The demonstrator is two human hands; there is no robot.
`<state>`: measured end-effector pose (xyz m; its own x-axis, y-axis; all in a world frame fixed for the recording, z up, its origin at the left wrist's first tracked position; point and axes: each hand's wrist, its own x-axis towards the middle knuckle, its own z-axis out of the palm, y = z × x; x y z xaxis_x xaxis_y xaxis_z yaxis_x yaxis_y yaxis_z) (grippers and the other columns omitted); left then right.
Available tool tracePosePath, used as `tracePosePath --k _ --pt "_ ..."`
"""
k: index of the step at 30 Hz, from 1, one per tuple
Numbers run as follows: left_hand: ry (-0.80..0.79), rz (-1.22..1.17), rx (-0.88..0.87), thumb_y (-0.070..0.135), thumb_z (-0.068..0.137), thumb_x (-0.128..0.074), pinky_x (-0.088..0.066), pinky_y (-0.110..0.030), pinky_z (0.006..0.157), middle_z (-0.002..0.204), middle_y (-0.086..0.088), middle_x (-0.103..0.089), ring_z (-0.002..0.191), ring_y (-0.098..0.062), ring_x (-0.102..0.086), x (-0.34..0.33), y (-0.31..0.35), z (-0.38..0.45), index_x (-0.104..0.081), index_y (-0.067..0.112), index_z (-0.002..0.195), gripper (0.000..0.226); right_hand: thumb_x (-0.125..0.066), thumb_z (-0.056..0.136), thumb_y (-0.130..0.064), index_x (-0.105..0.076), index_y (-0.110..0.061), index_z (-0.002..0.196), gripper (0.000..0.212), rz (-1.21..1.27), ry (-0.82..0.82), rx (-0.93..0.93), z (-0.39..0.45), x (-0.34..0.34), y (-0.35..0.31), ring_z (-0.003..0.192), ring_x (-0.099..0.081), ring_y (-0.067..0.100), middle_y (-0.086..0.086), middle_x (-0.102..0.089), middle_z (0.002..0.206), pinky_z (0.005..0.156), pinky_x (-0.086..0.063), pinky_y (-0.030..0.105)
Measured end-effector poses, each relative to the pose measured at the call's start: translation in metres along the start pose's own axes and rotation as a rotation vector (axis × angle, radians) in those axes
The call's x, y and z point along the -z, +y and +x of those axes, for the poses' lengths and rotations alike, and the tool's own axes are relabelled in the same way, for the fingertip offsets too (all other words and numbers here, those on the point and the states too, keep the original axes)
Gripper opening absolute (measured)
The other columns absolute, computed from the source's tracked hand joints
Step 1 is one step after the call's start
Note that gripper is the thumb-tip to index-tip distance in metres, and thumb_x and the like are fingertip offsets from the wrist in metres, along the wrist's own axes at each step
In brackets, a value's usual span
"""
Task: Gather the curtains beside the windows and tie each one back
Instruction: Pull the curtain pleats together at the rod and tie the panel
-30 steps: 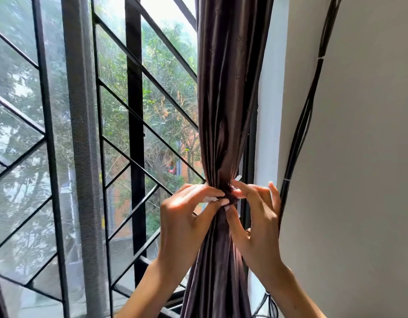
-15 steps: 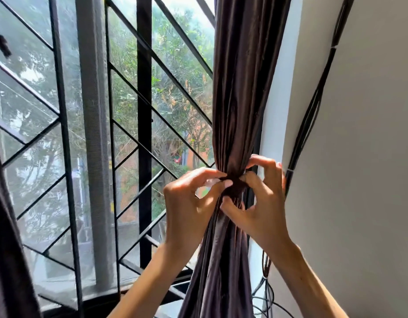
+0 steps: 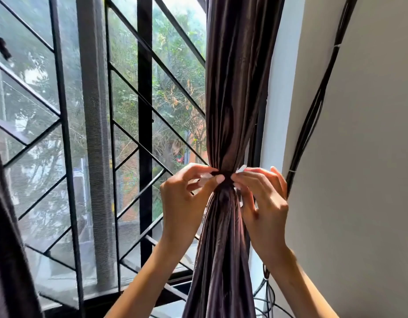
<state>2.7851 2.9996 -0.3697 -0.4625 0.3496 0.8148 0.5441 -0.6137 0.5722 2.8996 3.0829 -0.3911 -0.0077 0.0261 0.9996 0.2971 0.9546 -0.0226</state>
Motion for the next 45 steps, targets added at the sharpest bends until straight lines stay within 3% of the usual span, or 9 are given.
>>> tracePosePath --k 3,6,9,13,18,23,30,35,45 --pt "0.015 -0.001 0.024 0.014 0.074 -0.078 -0.053 -0.021 0.067 0.070 0.006 -0.069 0.070 -0.010 -0.068 0.002 -0.002 0.002 -0.071 0.014 0.079 0.009 -0.071 0.083 -0.013 -0.073 -0.006 0.092 0.011 0.057 -0.049 0.019 0.001 0.001 0.003 0.099 -0.062 0.021 0.001 -0.070 0.096 0.095 -0.043 0.051" --pt "-0.001 -0.008 0.015 0.010 0.074 -0.078 -0.054 -0.022 0.068 0.068 0.004 -0.069 0.069 -0.013 -0.068 0.003 -0.001 0.004 -0.070 0.012 0.079 0.010 -0.080 0.073 -0.035 -0.071 -0.007 0.093 0.036 0.030 -0.110 -0.006 0.004 0.001 0.005 0.097 -0.064 0.020 0.000 -0.069 0.097 0.101 -0.039 0.046" --pt "-0.009 0.022 -0.006 0.008 0.073 -0.079 -0.054 -0.020 0.068 0.070 0.005 -0.069 0.068 -0.010 -0.069 0.002 -0.001 0.005 -0.069 0.014 0.078 0.013 -0.080 0.074 -0.024 -0.070 -0.009 0.091 0.025 0.047 -0.098 -0.042 0.011 0.002 0.006 0.089 -0.063 0.015 -0.004 -0.069 0.090 0.096 -0.041 0.048" --pt "0.032 0.017 -0.002 0.011 0.072 -0.081 -0.053 -0.018 0.069 0.070 0.005 -0.069 0.069 -0.009 -0.068 0.001 -0.004 0.006 -0.068 0.017 0.076 0.015 -0.071 0.081 -0.007 -0.071 -0.011 0.089 0.009 0.054 -0.123 0.023 0.016 0.003 0.013 0.085 -0.062 0.012 -0.003 -0.069 0.085 0.106 -0.033 0.036" --pt "0.079 0.032 0.005 0.013 0.071 -0.081 -0.052 -0.017 0.067 0.068 0.005 -0.069 0.069 -0.008 -0.068 0.001 -0.003 0.006 -0.069 0.016 0.075 0.013 -0.059 0.087 -0.016 -0.073 -0.011 0.091 0.015 0.178 -0.228 -0.055 0.032 0.003 0.017 0.082 -0.064 0.008 -0.006 -0.071 0.088 0.103 -0.039 0.038" --pt "0.061 -0.081 0.029 0.007 0.068 -0.081 -0.055 -0.021 0.064 0.067 -0.002 -0.069 0.064 -0.015 -0.066 0.006 -0.003 0.010 -0.069 0.015 0.070 0.015 -0.066 0.078 -0.050 -0.068 -0.012 0.101 0.045 0.189 -0.310 -0.037 0.020 -0.001 0.009 0.097 -0.061 0.011 -0.006 -0.067 0.099 0.094 -0.044 0.045" --pt "0.044 -0.187 0.067 0.011 0.063 -0.078 -0.051 -0.015 0.061 0.065 -0.002 -0.070 0.065 -0.009 -0.066 0.009 -0.006 0.011 -0.062 0.010 0.061 0.017 -0.077 0.073 -0.024 -0.076 -0.012 0.077 0.013 0.181 -0.077 -0.036 0.014 -0.008 0.014 0.106 -0.063 0.012 -0.005 -0.071 0.093 0.105 -0.035 0.055" --pt "0.064 -0.143 0.070 0.021 0.065 -0.075 -0.057 -0.035 0.066 0.080 -0.006 -0.071 0.072 -0.015 -0.067 0.011 -0.012 0.012 -0.060 0.019 0.060 0.017 -0.067 0.081 -0.033 -0.075 -0.015 0.075 0.020 0.281 -0.115 -0.088 0.014 -0.004 0.022 0.122 -0.053 0.021 -0.004 -0.060 0.116 0.097 -0.039 0.058" --pt "0.096 -0.034 0.035 0.025 0.073 -0.070 -0.057 -0.032 0.060 0.079 0.005 -0.073 0.074 -0.014 -0.070 -0.004 -0.035 0.018 -0.053 0.023 0.059 0.022 -0.060 0.085 -0.042 -0.071 -0.016 0.072 0.030 0.338 -0.275 -0.157 0.018 0.006 0.060 0.141 -0.031 0.018 -0.005 -0.052 0.132 0.106 -0.027 0.064"
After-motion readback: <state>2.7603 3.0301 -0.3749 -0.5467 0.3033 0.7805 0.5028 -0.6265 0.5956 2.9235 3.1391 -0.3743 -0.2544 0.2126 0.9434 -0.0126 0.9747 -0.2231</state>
